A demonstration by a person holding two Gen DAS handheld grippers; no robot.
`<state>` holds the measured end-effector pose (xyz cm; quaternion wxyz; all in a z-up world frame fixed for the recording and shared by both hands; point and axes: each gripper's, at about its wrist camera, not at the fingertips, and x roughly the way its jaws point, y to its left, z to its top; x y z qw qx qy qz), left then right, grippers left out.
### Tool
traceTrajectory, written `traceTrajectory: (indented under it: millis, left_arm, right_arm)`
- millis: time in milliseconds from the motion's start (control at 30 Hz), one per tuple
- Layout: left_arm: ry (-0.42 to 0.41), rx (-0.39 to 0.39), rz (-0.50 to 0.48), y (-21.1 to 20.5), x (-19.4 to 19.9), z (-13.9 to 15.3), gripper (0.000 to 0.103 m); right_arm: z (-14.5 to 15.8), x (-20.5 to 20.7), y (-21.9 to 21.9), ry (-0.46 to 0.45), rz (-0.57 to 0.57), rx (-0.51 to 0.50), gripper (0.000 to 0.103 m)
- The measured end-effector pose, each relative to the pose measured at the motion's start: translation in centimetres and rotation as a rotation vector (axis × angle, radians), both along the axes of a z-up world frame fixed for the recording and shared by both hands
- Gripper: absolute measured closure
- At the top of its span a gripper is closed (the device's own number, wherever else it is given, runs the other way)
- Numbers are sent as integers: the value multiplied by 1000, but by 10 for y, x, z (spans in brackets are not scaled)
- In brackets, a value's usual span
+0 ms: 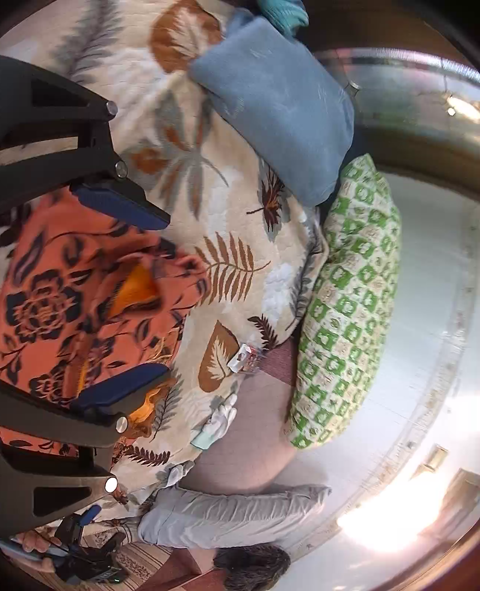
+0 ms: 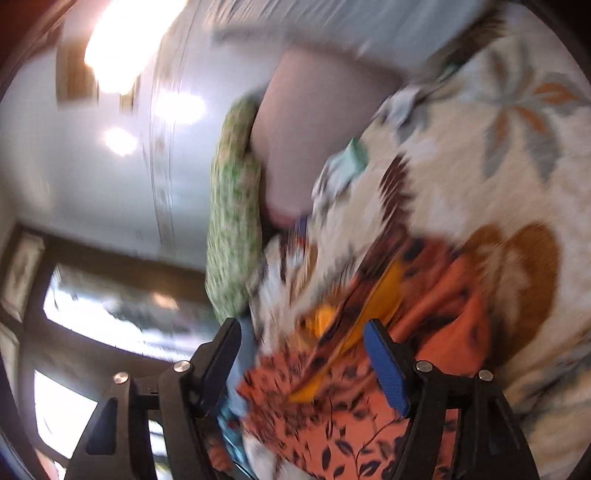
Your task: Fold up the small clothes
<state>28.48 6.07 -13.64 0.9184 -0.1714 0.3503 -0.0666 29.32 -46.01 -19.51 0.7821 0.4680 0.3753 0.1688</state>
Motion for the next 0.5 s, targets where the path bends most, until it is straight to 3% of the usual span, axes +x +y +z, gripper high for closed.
traceTrajectory:
  millis: [100,200,333,433,500]
  left_arm:
    - [-47,18,55,-13,-37,-22,26]
    - [71,17,21,-22,-33,-45,26]
    - [124,75,-33,-23,-25,-63,26]
    - [158,23,-44,-13,-18,-71,26]
    - [161,37,-38,-11,-16,-74,26]
  right_arm:
    - [-2,6,61,23,133,-103,31]
    - [-11,8,119,37,258,-203,31]
    - [-41,16,153,94,315,-140,31]
    - [-59,32,162,131,286,-93,31]
    - [-69,43,168,162,270,-64,31]
